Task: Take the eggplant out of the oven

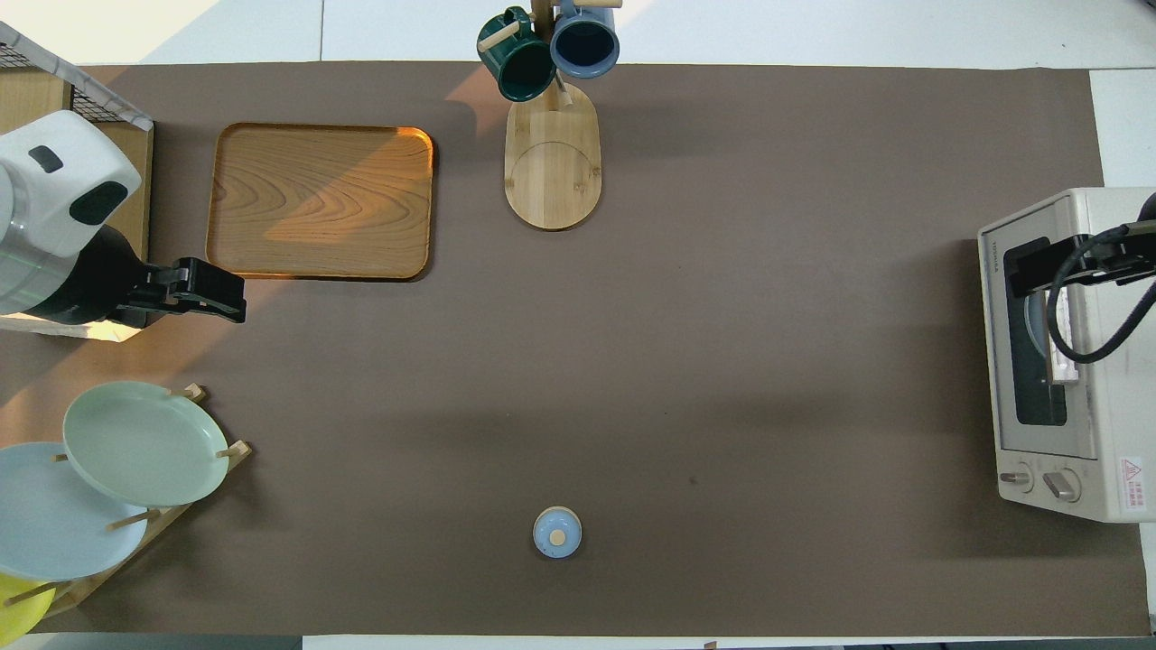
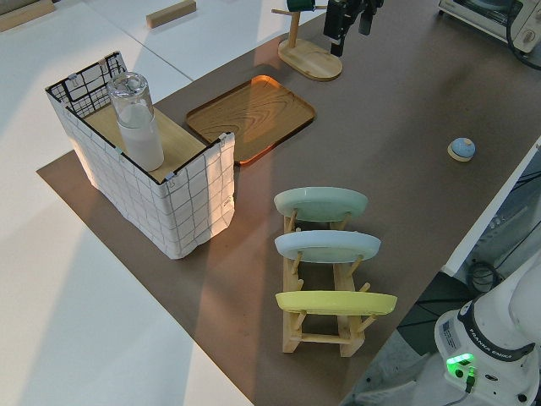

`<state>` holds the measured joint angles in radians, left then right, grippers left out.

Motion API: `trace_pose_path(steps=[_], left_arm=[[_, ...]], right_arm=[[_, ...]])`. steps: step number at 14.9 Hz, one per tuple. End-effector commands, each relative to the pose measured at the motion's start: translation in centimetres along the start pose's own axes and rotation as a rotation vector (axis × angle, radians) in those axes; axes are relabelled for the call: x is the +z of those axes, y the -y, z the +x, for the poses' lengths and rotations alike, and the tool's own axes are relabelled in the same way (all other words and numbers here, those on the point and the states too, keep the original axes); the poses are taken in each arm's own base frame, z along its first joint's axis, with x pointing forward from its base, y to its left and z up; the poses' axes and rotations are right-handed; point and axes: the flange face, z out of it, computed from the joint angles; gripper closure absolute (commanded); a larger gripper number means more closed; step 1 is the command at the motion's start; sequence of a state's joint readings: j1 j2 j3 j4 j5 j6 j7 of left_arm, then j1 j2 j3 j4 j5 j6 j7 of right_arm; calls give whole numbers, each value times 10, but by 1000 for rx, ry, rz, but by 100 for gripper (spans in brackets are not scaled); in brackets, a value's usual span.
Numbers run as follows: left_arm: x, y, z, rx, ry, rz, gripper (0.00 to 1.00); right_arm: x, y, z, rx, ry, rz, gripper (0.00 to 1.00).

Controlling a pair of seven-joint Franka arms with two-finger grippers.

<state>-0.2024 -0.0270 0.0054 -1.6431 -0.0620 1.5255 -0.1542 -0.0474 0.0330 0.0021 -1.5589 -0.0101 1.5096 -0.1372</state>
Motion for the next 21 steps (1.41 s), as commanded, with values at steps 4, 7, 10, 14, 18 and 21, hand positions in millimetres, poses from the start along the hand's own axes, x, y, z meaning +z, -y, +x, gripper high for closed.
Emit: trace_pose_path(steps=[4, 7, 10, 14, 18, 21], left_arm=[[-1, 4, 0, 4, -4, 17, 0], [-1, 4, 0, 4, -4, 17, 0], [-1, 4, 0, 4, -4, 17, 0], [-1, 4, 0, 4, -4, 17, 0], [-1, 4, 0, 4, -4, 17, 0], [-1, 4, 0, 4, -4, 17, 0]], right_arm=[[-5, 2, -2, 14, -4, 14, 0], [-4, 2, -5, 11, 1, 12, 0], [-4, 0, -6, -13, 0, 12, 0], [4, -8, -13, -14, 29, 9, 97], [16, -10, -14, -74, 15, 6, 100], [45, -14, -25, -53, -3, -63, 100]])
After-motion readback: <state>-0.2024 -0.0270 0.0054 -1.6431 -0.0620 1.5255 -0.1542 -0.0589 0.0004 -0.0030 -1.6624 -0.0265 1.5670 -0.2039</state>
